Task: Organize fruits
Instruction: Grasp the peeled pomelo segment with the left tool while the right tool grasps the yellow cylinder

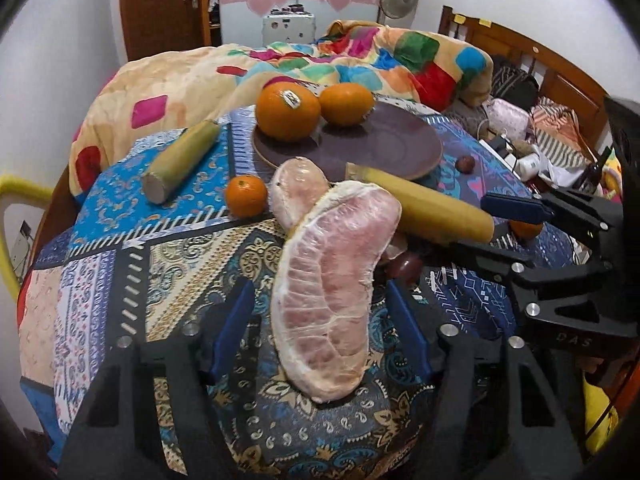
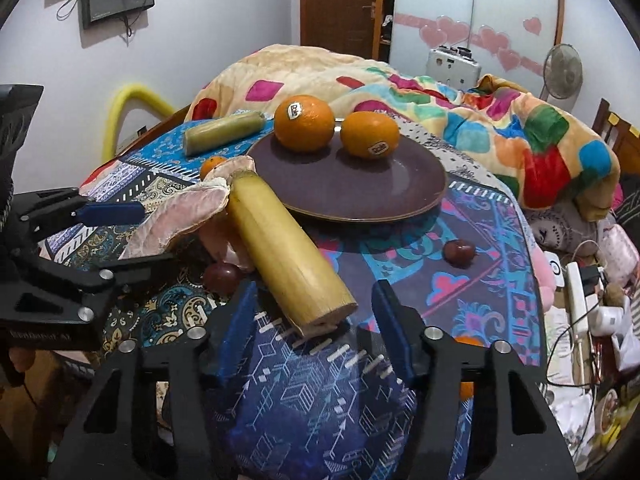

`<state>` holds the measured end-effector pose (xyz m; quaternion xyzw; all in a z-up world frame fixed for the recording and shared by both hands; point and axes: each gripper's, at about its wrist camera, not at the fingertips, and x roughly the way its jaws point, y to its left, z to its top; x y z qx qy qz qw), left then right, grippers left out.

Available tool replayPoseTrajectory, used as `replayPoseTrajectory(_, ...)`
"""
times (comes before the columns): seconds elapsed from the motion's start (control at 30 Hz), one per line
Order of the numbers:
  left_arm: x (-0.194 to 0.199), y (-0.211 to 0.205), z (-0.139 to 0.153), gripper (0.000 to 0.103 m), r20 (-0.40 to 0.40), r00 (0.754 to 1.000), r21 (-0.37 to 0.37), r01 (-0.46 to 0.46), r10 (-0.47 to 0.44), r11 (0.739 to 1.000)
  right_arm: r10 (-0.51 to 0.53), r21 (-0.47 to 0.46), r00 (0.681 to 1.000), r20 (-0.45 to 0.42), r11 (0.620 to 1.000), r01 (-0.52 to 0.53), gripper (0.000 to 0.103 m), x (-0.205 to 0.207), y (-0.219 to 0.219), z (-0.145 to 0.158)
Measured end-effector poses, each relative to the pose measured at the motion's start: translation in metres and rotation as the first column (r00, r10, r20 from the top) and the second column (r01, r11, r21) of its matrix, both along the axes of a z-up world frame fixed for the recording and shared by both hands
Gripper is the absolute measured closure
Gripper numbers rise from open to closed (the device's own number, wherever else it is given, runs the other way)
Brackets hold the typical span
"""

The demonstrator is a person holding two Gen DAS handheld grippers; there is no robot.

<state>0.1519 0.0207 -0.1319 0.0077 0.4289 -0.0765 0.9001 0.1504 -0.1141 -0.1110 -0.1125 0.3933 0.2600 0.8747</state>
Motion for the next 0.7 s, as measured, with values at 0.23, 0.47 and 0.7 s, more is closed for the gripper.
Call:
replayPoseTrajectory(0.23,0.007,0.001,-0.004,0.053,-0.003,1.000,-0.006,-0.011,0.011,1.000,0.008,0.017,1.000,-0.015,1.000,-0.007,0.057,-0.001,-0.001,-0.004)
replayPoseTrajectory(0.47,-0.004,0.004,-0.003,0.054,0.008,0.999,0.004,-0.031,0.031,1.000,-0.007,0.020,1.000,-0.024,1.000,0.008,0.061,-0.015,-0.011,-0.002)
replayPoseTrajectory(0.7,-0.028,0.023,0.005,0.055,0.030,0.998,0.001,-0.060,0.060,0.998,0.012,-0.010,0.999,-0.040,1.000,-0.012,0.067,-0.034,-0.020,0.002)
